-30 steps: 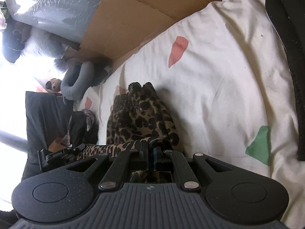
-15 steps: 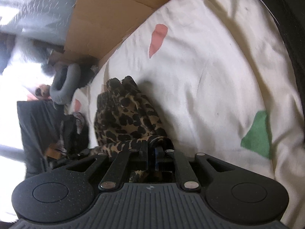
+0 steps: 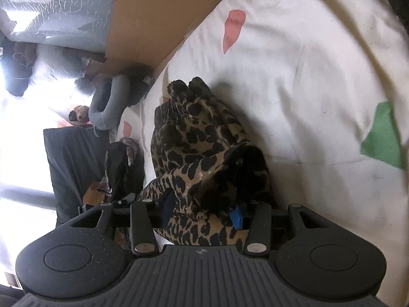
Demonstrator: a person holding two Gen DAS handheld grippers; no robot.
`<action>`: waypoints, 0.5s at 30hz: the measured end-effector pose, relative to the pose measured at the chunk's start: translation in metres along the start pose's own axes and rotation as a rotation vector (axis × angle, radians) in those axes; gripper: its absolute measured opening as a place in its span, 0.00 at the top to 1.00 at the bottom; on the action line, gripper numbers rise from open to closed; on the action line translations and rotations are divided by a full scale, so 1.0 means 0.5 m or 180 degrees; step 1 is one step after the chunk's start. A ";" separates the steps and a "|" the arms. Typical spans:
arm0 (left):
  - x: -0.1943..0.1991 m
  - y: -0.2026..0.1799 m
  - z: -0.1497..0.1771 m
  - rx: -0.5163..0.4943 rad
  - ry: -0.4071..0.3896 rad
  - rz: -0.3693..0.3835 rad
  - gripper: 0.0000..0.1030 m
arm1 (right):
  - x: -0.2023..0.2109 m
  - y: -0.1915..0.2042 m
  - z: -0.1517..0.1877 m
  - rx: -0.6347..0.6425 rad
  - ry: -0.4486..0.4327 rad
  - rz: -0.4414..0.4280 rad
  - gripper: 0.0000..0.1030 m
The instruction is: Fold clothes
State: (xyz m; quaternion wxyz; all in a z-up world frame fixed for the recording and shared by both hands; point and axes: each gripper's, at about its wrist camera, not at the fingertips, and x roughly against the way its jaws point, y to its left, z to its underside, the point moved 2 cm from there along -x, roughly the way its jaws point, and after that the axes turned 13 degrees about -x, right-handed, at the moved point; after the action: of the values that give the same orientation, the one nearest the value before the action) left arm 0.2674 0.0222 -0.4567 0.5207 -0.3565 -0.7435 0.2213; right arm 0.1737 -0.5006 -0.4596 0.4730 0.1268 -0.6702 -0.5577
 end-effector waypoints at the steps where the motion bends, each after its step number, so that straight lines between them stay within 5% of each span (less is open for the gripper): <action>1: 0.000 0.001 0.000 0.0025 -0.0001 0.0020 0.38 | -0.006 0.002 0.001 0.0006 0.0005 -0.0003 0.53; 15: -0.001 -0.037 -0.085 -0.0049 -0.0223 0.0150 0.38 | -0.038 0.066 -0.041 0.0184 -0.0094 0.0010 0.53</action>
State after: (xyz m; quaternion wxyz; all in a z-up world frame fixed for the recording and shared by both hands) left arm 0.3015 0.0080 -0.4291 0.4862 -0.3699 -0.7544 0.2401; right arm 0.2110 -0.4888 -0.4418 0.4601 0.1311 -0.6932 -0.5391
